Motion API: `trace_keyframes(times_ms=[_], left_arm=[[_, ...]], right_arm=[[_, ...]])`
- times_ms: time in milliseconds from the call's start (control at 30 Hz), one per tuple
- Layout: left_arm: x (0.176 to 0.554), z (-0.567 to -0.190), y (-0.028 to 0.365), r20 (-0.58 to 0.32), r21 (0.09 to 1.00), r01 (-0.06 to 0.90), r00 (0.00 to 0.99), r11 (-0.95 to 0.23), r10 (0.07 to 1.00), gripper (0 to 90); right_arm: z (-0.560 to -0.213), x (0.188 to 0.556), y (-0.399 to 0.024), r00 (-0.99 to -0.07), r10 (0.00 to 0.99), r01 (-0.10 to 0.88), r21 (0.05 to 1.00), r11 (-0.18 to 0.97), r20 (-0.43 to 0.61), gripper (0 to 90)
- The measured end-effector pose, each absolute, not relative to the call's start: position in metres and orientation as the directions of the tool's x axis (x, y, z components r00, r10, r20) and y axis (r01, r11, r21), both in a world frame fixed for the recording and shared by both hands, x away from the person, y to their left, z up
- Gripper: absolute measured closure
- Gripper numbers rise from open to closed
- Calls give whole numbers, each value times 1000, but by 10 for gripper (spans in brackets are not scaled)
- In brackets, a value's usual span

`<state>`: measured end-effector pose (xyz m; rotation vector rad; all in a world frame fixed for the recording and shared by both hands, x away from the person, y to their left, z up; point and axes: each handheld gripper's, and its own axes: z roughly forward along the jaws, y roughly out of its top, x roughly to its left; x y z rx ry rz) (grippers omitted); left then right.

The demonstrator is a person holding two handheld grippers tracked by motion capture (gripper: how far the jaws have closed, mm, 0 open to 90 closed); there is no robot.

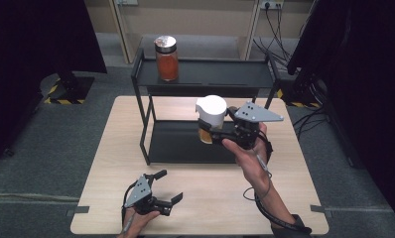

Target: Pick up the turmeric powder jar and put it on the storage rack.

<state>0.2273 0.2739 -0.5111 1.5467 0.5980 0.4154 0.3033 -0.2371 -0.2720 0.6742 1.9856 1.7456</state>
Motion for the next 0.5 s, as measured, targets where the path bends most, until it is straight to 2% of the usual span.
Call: trace_keyframes(times_ms=[500], left_arm=[[227,-511,274,-95,993,119,793,0,602,14]], right_arm=[[-244,314,-230,-786,618,79,993,82,11,308]])
